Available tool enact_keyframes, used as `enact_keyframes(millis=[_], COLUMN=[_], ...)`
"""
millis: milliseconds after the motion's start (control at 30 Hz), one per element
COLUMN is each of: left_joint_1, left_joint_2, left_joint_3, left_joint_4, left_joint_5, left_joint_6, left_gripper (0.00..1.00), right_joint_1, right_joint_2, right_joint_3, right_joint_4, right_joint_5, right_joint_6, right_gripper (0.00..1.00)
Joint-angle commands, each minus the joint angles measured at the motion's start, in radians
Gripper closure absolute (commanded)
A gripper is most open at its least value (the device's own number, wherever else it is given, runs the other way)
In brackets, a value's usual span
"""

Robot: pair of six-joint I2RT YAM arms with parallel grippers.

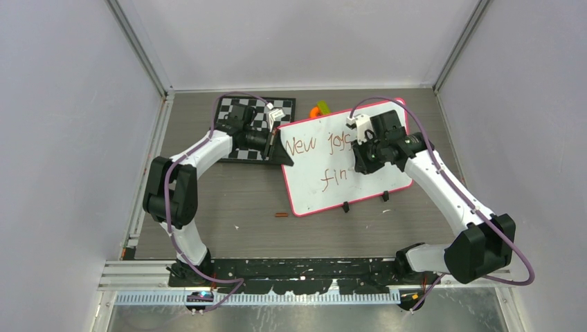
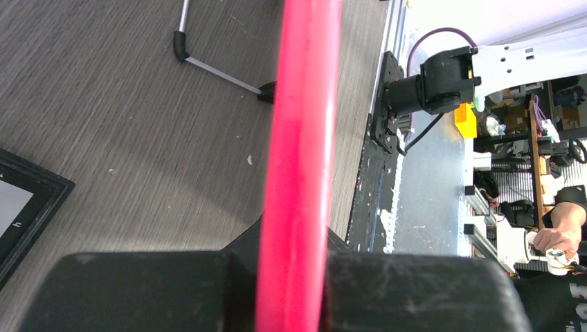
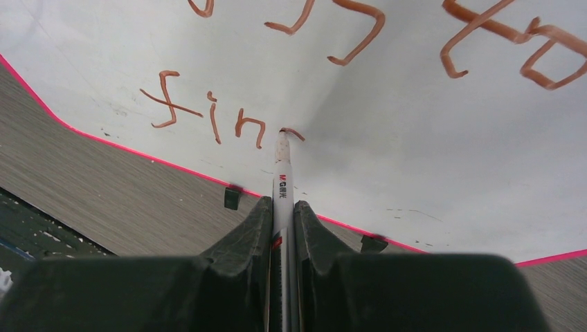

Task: Write a sentence on the whiteboard

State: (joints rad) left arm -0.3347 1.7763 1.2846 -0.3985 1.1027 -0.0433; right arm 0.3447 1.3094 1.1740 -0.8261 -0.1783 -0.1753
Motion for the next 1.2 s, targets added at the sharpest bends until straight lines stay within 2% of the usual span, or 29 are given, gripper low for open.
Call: enact_keyframes(millis=[0,300,967,1167], left_joint_1=[0.004,0.003,0.003,0.005], left_joint_2=[0.009,0.009,0.012,0.017], left_joint_3=[0.028,0.031,0.041,0.044], left_joint_4=[-0.011,-0.015,-0.017,-0.016], left_joint_5=[-0.109,-0.110,-0.109,-0.107], left_joint_6=[-0.001,-0.003,-0.003,-0.003], left_gripper=[1.00,1.00,1.00,1.00], right_joint_1=[0.002,0.001,-0.059,-0.060], right_joint_2=[-0.015,-0.030,0.046,0.049], right_joint_3=[-0.028,-0.060,0.127,0.120], right_joint_4=[0.025,0.014,0.055,0.046], right_joint_5=[-0.003,0.026,0.054,0.038], right_joint_6=[-0.021,-0.036,-0.007,-0.013], right_gripper=[1.00,1.00,1.00,1.00])
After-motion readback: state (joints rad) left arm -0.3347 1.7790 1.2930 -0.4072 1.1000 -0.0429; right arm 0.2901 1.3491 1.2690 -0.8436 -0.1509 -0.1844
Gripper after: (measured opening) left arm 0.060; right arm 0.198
